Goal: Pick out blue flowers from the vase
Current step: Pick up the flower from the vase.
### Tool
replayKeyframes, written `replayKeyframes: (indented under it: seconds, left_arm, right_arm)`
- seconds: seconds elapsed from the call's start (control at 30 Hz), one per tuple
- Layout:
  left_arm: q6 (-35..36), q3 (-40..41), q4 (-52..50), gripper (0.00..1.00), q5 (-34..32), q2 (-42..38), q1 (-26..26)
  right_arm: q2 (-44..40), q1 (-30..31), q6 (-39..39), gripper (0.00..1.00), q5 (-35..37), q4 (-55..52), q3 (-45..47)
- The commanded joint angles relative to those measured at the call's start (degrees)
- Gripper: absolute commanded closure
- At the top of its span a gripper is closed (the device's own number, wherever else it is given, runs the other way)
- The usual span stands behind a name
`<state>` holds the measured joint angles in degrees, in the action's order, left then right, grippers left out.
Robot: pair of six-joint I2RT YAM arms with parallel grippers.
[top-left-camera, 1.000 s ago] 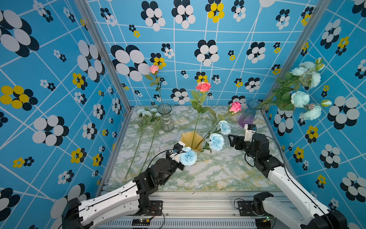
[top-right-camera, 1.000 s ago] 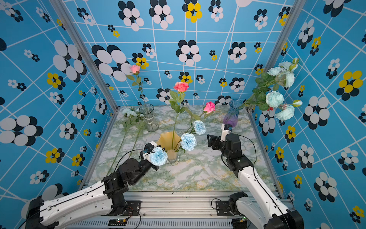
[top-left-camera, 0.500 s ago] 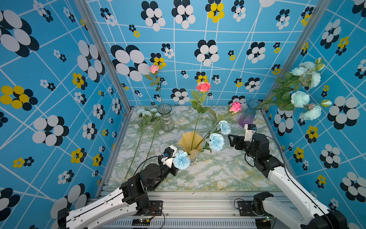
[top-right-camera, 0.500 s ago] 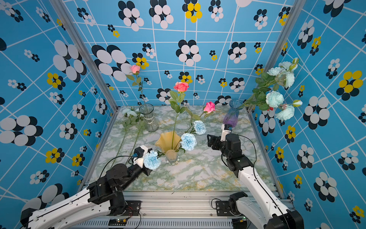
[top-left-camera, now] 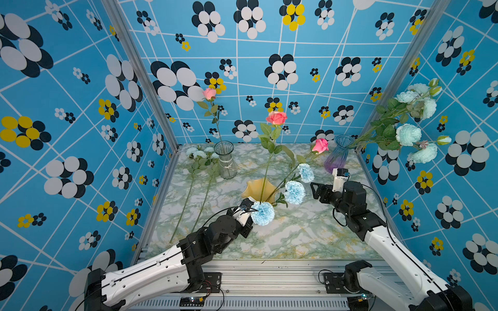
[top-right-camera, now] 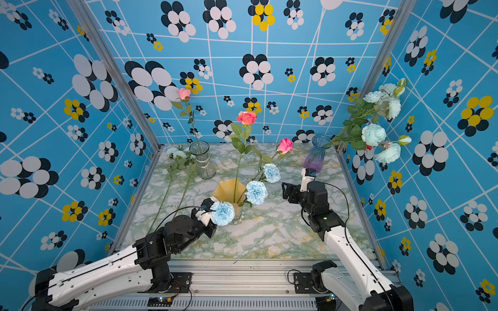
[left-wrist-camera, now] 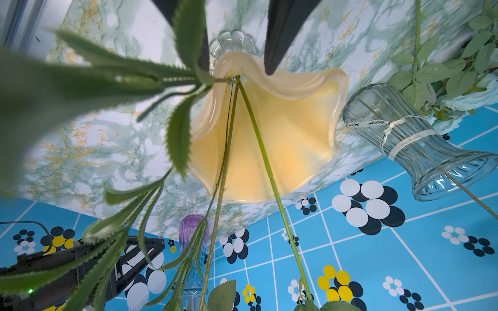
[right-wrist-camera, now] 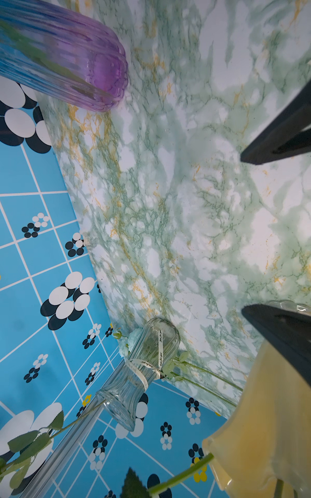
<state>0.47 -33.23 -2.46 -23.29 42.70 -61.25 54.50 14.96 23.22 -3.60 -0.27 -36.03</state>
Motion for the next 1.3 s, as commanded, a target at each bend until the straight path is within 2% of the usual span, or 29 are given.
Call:
replayKeyframes:
  seconds: [0.0, 0.13, 0.57, 0.7, 0.97, 1.1, 1.27]
  left_arm:
    - [1.08, -2.10, 2.79, 0.66, 0.58, 0.14, 0.07]
    - [0.94, -2.27, 3.56, 0.70, 1.86, 1.11, 0.90]
    - [0.86, -3.22, 5.58, 0.71, 4.96, 4.03, 4.29]
    - [1.07, -4.50, 5.29, 0.75, 6.11, 4.02, 4.82]
    - [1.29, -5.67, 5.85, 0.95, 7.03, 4.94, 4.82]
    - [1.30, -7.21, 4.25, 1.00, 7.04, 4.10, 4.74]
    - [2.02, -9.98, 1.64, 1.00, 6.03, 2.96, 4.91]
  right_arm:
    - [-0.33, 0.51, 0.15, 0.15, -0.71, -0.69, -1.54]
    - [-0.36, 0.51, 0.07, 0.15, -0.76, -0.70, -1.54]
    - [-0.30, 0.51, 0.10, 0.15, -0.71, -0.70, -1.54]
    - [-0.28, 0.50, 0.07, 0.15, -0.72, -0.74, -1.58]
    - [-0.34, 0.44, 0.20, 0.15, -0.71, -0.76, -1.51]
    - [-0.43, 0.51, 0.16, 0.15, -0.71, -0.65, -1.40]
    - [-0.36, 0.51, 0.15, 0.15, -0.81, -0.67, -1.50]
